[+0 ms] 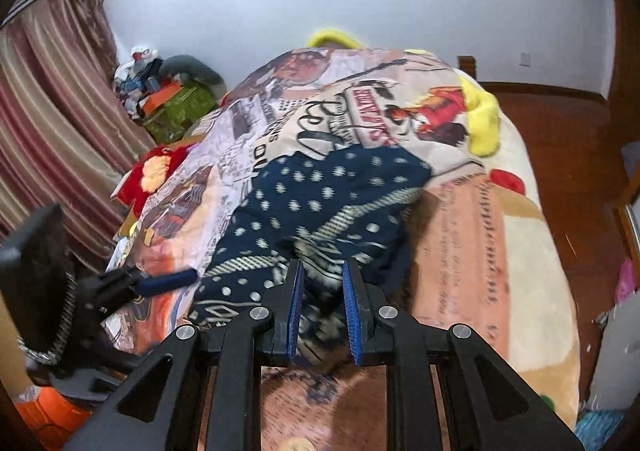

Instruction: Fold large clothes

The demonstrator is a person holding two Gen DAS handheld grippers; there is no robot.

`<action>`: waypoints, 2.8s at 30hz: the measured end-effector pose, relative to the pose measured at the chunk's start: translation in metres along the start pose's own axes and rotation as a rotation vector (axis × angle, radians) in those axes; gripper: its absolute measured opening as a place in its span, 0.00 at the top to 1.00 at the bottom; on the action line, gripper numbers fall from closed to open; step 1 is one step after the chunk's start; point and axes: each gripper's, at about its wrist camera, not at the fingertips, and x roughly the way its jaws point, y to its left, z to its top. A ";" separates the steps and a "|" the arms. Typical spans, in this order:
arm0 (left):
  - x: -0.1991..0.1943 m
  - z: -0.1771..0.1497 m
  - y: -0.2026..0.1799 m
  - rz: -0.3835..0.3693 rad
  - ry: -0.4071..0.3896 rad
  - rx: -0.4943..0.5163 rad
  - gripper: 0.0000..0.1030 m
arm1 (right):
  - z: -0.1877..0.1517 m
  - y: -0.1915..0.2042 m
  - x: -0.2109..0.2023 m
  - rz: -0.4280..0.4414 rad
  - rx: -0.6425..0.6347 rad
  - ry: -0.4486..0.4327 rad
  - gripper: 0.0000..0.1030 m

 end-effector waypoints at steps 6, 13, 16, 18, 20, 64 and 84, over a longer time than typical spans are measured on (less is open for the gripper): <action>0.051 -0.017 0.032 0.044 0.165 -0.103 0.25 | 0.001 0.026 0.031 0.014 -0.057 0.035 0.84; 0.062 -0.034 0.017 0.079 0.150 -0.040 0.15 | -0.022 0.021 0.071 -0.129 -0.175 0.163 0.84; 0.064 -0.038 0.018 0.064 0.155 -0.045 0.15 | -0.036 -0.004 0.083 -0.145 -0.144 0.221 0.80; 0.065 -0.044 0.023 0.041 0.172 -0.073 0.15 | -0.042 -0.019 0.084 -0.109 -0.101 0.224 0.68; 0.065 -0.047 0.027 0.023 0.172 -0.101 0.15 | -0.045 -0.030 0.082 -0.077 -0.063 0.221 0.64; 0.190 0.000 0.135 -0.462 0.336 -0.555 0.11 | 0.030 -0.070 0.195 0.335 0.226 0.391 0.12; 0.093 0.014 0.121 -0.370 0.176 -0.442 0.38 | 0.044 -0.033 0.164 0.343 0.183 0.270 0.61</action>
